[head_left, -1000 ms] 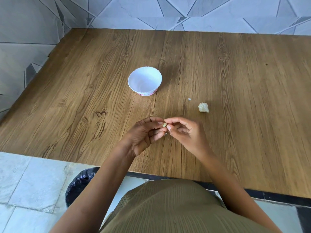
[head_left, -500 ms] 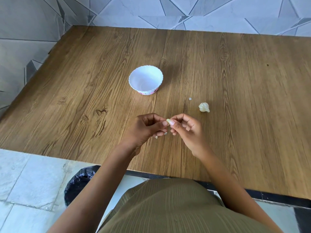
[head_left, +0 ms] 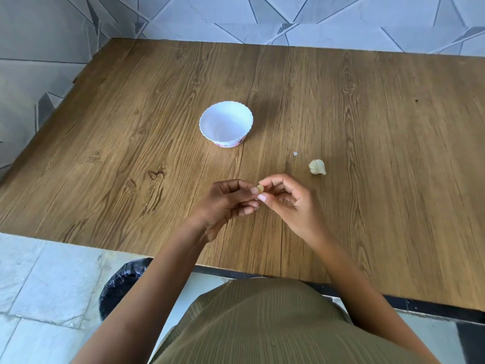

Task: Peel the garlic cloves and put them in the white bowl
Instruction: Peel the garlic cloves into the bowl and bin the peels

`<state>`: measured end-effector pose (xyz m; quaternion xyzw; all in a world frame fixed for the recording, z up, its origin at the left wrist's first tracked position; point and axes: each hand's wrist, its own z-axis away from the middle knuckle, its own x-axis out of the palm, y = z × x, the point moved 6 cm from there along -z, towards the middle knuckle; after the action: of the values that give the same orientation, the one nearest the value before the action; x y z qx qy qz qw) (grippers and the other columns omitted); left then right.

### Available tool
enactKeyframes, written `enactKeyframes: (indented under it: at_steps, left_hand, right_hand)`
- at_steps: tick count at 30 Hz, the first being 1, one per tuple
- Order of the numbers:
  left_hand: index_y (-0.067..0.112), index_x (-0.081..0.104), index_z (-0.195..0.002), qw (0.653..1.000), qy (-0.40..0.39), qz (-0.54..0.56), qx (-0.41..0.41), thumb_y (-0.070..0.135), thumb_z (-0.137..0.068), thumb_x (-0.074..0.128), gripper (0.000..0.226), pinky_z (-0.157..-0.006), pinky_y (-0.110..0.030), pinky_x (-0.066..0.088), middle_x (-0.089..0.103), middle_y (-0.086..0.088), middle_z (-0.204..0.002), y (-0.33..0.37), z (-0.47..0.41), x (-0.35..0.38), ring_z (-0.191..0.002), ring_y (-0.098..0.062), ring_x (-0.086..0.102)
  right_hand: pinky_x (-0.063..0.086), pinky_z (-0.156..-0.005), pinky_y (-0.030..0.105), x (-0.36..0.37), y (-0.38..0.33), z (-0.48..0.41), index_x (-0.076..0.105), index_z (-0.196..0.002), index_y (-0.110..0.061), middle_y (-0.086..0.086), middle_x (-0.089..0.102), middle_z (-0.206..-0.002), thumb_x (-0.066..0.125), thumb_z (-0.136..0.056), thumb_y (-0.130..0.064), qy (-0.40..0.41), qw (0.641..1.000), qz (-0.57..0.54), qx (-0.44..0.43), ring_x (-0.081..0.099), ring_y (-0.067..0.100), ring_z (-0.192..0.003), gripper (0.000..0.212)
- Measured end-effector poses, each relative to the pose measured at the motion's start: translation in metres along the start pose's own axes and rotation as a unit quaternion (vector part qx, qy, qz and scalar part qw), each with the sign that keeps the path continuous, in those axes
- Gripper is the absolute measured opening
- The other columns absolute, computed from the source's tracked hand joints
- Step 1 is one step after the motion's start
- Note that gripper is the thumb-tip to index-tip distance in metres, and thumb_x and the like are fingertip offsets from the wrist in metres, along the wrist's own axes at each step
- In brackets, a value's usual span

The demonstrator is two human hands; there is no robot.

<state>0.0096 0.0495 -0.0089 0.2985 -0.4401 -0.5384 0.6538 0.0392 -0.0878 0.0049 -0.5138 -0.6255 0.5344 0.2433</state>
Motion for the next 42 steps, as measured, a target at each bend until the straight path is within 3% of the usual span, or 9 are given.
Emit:
enactKeyframes:
  at_steps: [4,9,14,22,29,32,35,38,42]
  left_hand:
    - [0.004,0.068,-0.09,0.999,0.004,-0.032,0.007,0.01,-0.085,0.063,0.009,-0.063,-0.018,0.052,0.068,-0.007,-0.072,0.0,-0.001,-0.004,-0.062,-0.009,0.063]
    - [0.011,0.069,-0.095,0.996,-0.022,-0.044,0.071,0.007,-0.075,0.067,0.02,-0.068,-0.02,0.054,0.07,-0.003,-0.078,0.008,0.002,-0.001,-0.074,-0.011,0.067]
    - [0.005,0.069,-0.093,0.991,-0.015,-0.083,0.103,0.005,-0.074,0.07,0.019,-0.059,-0.019,0.051,0.071,-0.003,-0.08,0.012,0.003,0.002,-0.07,-0.012,0.065]
    - [0.019,0.074,-0.082,0.992,-0.012,-0.078,0.103,0.023,-0.069,0.074,0.014,-0.067,-0.023,0.055,0.072,-0.006,-0.079,0.012,0.001,0.004,-0.073,-0.016,0.067]
    - [0.013,0.072,-0.083,0.995,0.041,-0.034,0.083,0.018,-0.073,0.072,0.011,-0.063,-0.021,0.056,0.071,-0.006,-0.074,0.006,0.0,0.002,-0.068,-0.012,0.068]
    - [0.005,0.069,-0.088,0.971,0.092,-0.167,0.147,0.011,-0.08,0.072,0.01,-0.061,-0.036,0.055,0.07,-0.01,-0.073,0.015,0.004,-0.001,-0.062,-0.018,0.067]
    - [0.008,0.07,-0.084,0.922,0.133,-0.287,0.224,0.01,-0.078,0.075,0.008,-0.055,-0.032,0.055,0.07,-0.006,-0.072,0.027,0.01,0.003,-0.059,-0.017,0.067]
    - [0.004,0.07,-0.083,0.902,0.139,-0.313,0.264,0.003,-0.078,0.074,0.007,-0.055,-0.026,0.055,0.07,-0.006,-0.072,0.033,0.015,0.008,-0.06,-0.013,0.067]
    - [0.003,0.07,-0.08,0.901,0.157,-0.301,0.268,0.0,-0.076,0.074,0.007,-0.06,-0.022,0.054,0.069,-0.004,-0.071,0.032,0.015,0.008,-0.062,-0.01,0.066]
  right_hand:
    - [0.051,-0.069,0.019,-0.005,-0.002,-0.002,0.067,-0.093,-0.004,-0.001,0.067,-0.086,0.071,-0.08,-0.004,0.014,0.999,0.031,-0.035,0.064,0.007,-0.077,0.013]
    - [0.054,-0.063,0.033,-0.005,0.003,-0.003,0.067,-0.09,-0.008,-0.003,0.066,-0.083,0.068,-0.083,-0.009,0.012,1.0,-0.021,0.004,0.064,0.014,-0.072,0.007]
    - [0.05,-0.063,0.024,-0.006,0.0,-0.002,0.066,-0.087,-0.003,0.0,0.066,-0.081,0.069,-0.082,-0.004,0.01,1.0,0.002,-0.002,0.062,0.014,-0.07,0.006]
    - [0.048,-0.062,0.021,-0.008,-0.006,-0.002,0.063,-0.082,0.001,-0.001,0.063,-0.076,0.069,-0.078,0.003,0.021,0.999,0.037,-0.01,0.058,0.012,-0.066,0.008]
    - [0.051,-0.06,0.025,-0.006,-0.002,0.0,0.062,-0.083,-0.004,-0.001,0.063,-0.076,0.068,-0.081,0.001,0.046,0.998,0.001,0.032,0.06,0.011,-0.065,0.008]
    - [0.052,-0.063,0.024,-0.005,0.007,0.0,0.066,-0.091,-0.009,-0.004,0.065,-0.08,0.07,-0.081,-0.009,0.041,0.992,-0.061,0.104,0.061,0.006,-0.068,0.011]
    - [0.049,-0.061,0.017,-0.001,0.006,-0.001,0.069,-0.089,-0.006,-0.003,0.067,-0.072,0.068,-0.082,-0.01,0.035,0.992,-0.058,0.103,0.061,0.003,-0.062,0.008]
    - [0.052,-0.06,0.022,-0.003,0.006,0.0,0.069,-0.087,-0.008,0.009,0.068,-0.07,0.065,-0.085,-0.004,0.054,0.991,-0.064,0.108,0.065,0.014,-0.062,0.006]
    - [0.056,-0.059,0.027,-0.005,0.007,-0.001,0.067,-0.076,-0.022,0.013,0.069,-0.069,0.064,-0.083,0.001,0.089,0.984,-0.073,0.138,0.068,0.028,-0.064,0.024]
